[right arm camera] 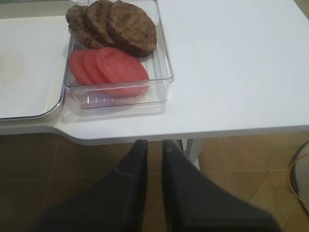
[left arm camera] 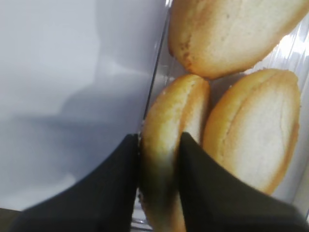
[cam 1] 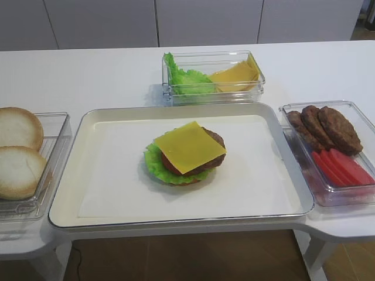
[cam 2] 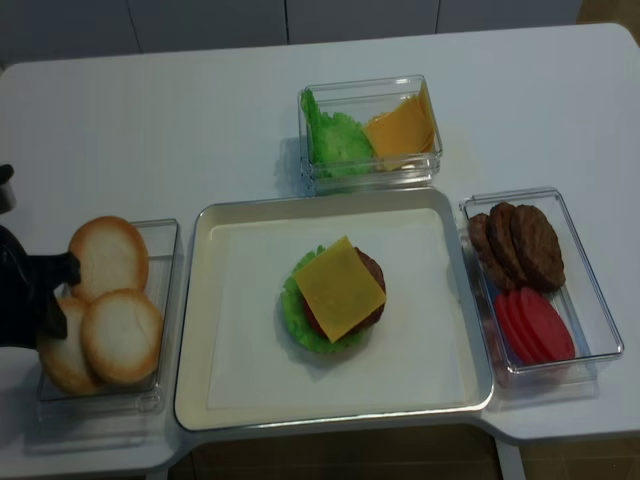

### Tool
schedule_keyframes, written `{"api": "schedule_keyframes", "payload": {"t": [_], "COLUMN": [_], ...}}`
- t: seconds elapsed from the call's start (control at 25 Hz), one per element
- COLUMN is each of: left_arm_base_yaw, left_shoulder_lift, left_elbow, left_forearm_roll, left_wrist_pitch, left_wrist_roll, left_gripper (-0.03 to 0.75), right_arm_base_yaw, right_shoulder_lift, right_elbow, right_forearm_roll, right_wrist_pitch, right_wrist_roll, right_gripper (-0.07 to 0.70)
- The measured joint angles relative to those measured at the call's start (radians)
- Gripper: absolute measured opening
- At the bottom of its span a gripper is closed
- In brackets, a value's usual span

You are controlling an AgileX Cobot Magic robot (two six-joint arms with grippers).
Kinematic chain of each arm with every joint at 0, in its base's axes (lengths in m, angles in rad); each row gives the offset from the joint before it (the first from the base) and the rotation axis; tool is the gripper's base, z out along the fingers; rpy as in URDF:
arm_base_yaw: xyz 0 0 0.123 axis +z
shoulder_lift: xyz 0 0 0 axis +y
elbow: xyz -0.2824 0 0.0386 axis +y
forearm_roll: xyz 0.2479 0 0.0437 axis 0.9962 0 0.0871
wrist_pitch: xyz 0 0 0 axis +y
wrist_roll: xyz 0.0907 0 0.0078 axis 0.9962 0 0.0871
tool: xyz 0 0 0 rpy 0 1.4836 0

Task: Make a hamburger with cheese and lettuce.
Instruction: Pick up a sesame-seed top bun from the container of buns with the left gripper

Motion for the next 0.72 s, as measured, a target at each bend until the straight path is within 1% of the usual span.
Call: {"api": "schedule_keyframes", "payload": {"t": [0.32,0.56,0.72], "left_arm_base_yaw": [0.000,0.000,0.000], "left_shoulder_lift": [-0.004,-0.069,-0.116], "left_elbow": [0.000,0.000,0.000], "left_forearm_roll": [0.002,0.011,0.053], "left_wrist_pitch": [0.000,-0.004,0.004], "left_wrist_roll": [0.002,0.015,0.017], "left_gripper": [0.175,0.165,0.163], "right_arm_base_yaw": [0.000,0.000,0.000], "right_shoulder_lift": [0.000,0.000,0.000], "right_elbow": [0.000,0.000,0.000], "right_forearm_roll": [0.000,0.000,0.000], "right_wrist_pitch": [0.000,0.000,0.000], "right_wrist_roll": [0.000,0.000,0.000], "right_gripper": [0.083,0.083,0.083]}}
